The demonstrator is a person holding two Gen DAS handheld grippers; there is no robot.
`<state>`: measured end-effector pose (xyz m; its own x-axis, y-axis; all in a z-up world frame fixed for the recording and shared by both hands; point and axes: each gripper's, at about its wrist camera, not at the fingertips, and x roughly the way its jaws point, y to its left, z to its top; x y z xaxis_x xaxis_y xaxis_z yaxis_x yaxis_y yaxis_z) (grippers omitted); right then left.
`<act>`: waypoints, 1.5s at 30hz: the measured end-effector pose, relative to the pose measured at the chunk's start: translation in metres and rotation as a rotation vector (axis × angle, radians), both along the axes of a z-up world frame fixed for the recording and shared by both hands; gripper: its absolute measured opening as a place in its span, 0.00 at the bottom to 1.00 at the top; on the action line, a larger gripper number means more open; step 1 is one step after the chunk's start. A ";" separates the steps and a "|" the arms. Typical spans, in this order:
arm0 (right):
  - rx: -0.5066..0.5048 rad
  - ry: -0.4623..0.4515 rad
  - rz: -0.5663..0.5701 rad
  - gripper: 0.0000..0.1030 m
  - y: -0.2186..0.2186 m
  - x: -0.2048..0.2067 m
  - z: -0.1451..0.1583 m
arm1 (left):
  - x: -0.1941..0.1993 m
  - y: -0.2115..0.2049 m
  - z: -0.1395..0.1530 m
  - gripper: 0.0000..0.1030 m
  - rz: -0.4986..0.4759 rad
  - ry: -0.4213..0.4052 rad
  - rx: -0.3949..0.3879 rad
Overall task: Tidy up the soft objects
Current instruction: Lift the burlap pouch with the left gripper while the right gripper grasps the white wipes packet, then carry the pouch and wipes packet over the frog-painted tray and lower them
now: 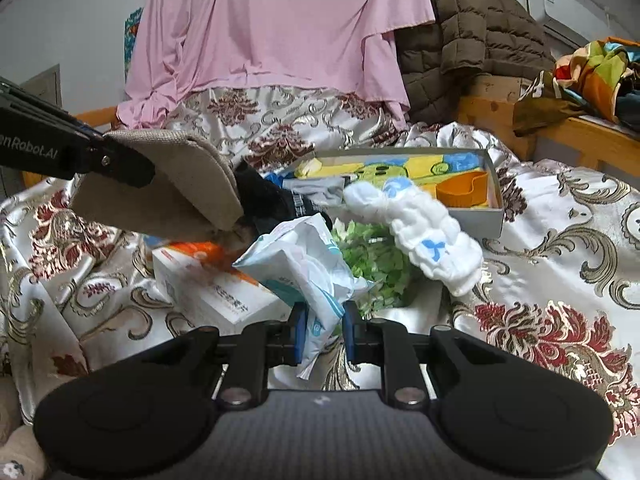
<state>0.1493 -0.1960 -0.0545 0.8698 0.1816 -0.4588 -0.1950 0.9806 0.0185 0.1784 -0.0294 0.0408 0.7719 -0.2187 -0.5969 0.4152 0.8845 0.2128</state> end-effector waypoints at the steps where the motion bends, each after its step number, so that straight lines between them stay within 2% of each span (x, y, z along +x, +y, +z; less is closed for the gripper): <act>1: 0.002 -0.008 0.001 0.20 0.000 -0.001 0.002 | 0.000 0.002 0.003 0.05 0.007 0.008 -0.011; 6: 0.017 -0.033 0.002 0.20 -0.003 -0.004 0.008 | -0.002 0.013 0.020 0.05 0.047 0.025 -0.069; 9: 0.028 -0.050 0.004 0.20 -0.003 -0.007 0.013 | -0.007 0.016 0.034 0.05 0.032 0.009 -0.103; 17: 0.035 -0.082 0.015 0.20 -0.004 -0.011 0.019 | -0.018 0.016 0.059 0.05 0.016 -0.038 -0.133; 23: 0.036 -0.089 0.014 0.20 -0.004 -0.011 0.019 | -0.012 0.018 0.067 0.05 0.037 -0.054 -0.165; 29: 0.040 -0.111 0.014 0.20 -0.006 -0.010 0.024 | -0.004 0.013 0.085 0.05 0.034 -0.110 -0.203; 33: 0.045 -0.151 0.008 0.20 -0.014 0.002 0.041 | 0.013 0.002 0.095 0.05 0.027 -0.156 -0.221; 38: 0.052 -0.206 -0.046 0.21 -0.043 0.036 0.066 | 0.052 -0.014 0.102 0.05 0.043 -0.191 -0.290; 42: 0.023 -0.186 -0.074 0.21 -0.071 0.084 0.075 | 0.094 -0.037 0.095 0.05 0.040 -0.205 -0.318; 45: -0.050 -0.165 -0.063 0.21 -0.082 0.121 0.075 | 0.129 -0.054 0.083 0.05 0.033 -0.202 -0.349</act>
<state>0.2702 -0.2781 0.0210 0.9429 0.1048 -0.3160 -0.1295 0.9899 -0.0581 0.3075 -0.0836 0.1237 0.8762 -0.3545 -0.3264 0.3659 0.9302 -0.0281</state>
